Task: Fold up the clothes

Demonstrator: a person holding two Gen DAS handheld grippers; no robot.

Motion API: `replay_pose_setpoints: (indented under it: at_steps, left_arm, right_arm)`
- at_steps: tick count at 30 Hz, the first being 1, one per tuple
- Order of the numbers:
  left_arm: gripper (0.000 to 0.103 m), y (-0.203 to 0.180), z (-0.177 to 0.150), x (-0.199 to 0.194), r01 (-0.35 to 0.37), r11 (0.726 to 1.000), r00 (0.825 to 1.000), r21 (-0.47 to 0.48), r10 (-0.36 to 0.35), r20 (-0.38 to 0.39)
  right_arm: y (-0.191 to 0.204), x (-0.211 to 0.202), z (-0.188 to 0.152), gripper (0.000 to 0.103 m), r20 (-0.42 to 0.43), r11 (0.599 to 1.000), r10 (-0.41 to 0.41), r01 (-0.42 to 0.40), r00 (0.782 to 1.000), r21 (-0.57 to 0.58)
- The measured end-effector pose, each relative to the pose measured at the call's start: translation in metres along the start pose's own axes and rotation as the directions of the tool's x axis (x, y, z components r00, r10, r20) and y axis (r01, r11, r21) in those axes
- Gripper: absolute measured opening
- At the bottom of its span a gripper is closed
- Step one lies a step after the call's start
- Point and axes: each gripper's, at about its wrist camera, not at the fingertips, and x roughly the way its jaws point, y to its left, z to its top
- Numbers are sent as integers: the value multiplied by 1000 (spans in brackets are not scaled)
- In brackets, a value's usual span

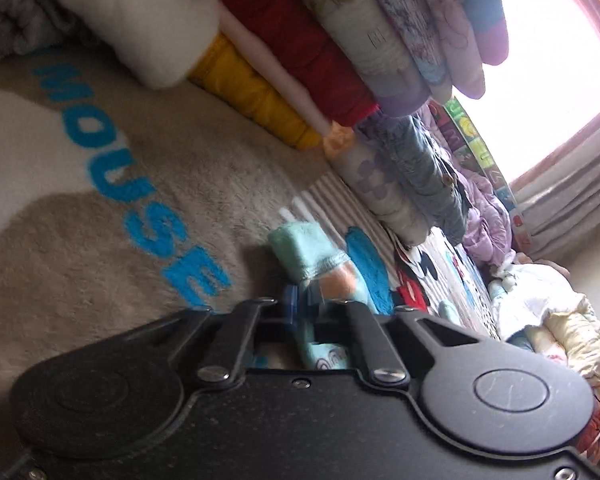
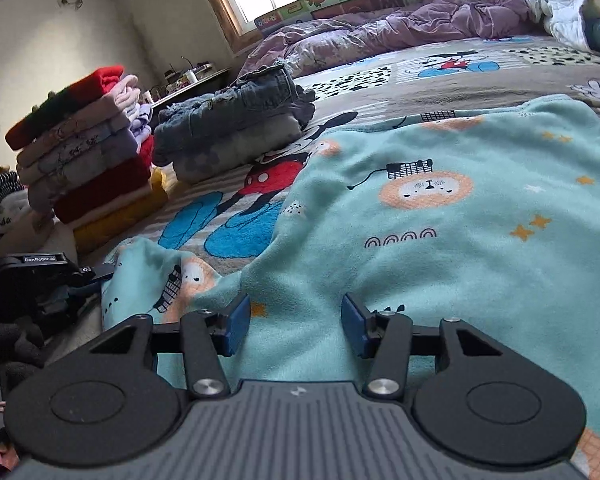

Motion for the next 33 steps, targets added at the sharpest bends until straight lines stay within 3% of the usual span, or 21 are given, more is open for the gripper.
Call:
replay_pose_setpoints:
  at_steps: [2, 6, 10, 15, 19, 22, 24, 26, 30, 33]
  left_arm:
    - [2, 4, 5, -25, 11, 1000, 998, 11, -11, 65]
    - [2, 28, -1, -26, -37, 999, 999, -39, 37, -3]
    - [8, 38, 0, -30, -17, 998, 1000, -65, 16, -25]
    - [16, 46, 5, -35, 26, 994, 999, -110, -28, -17]
    - [18, 38, 9, -31, 36, 995, 999, -95, -34, 20]
    - [22, 34, 15, -28, 29, 994, 998, -103, -23, 54]
    - [22, 20, 21, -27, -2, 999, 996, -41, 6, 88]
    - [22, 2, 25, -27, -30, 995, 995, 98, 21, 93]
    - [22, -32, 24, -12, -13, 927, 1000, 375, 9, 13]
    - [22, -41, 18, 9, -9, 883, 997, 469, 44, -64]
  right_arm:
    - [6, 2, 0, 46, -6, 999, -36, 36, 999, -39]
    - [3, 3, -2, 42, 8, 998, -58, 58, 998, -22]
    - [8, 1, 0, 42, 3, 996, -85, 85, 996, -32]
    - [39, -14, 4, 43, 60, 969, -145, 154, 988, -192]
    - [85, -13, 3, 41, 75, 900, -11, 43, 997, -434]
    - [108, 5, -1, 39, -35, 847, 56, -65, 998, -527]
    - [111, 17, -9, 39, -115, 843, 53, -106, 992, -527]
    - [109, 17, -19, 40, -113, 849, 57, -108, 992, -517]
    - [104, 9, -24, 41, -82, 867, 69, -100, 994, -488]
    - [104, 6, -29, 41, -68, 867, 70, -94, 995, -490]
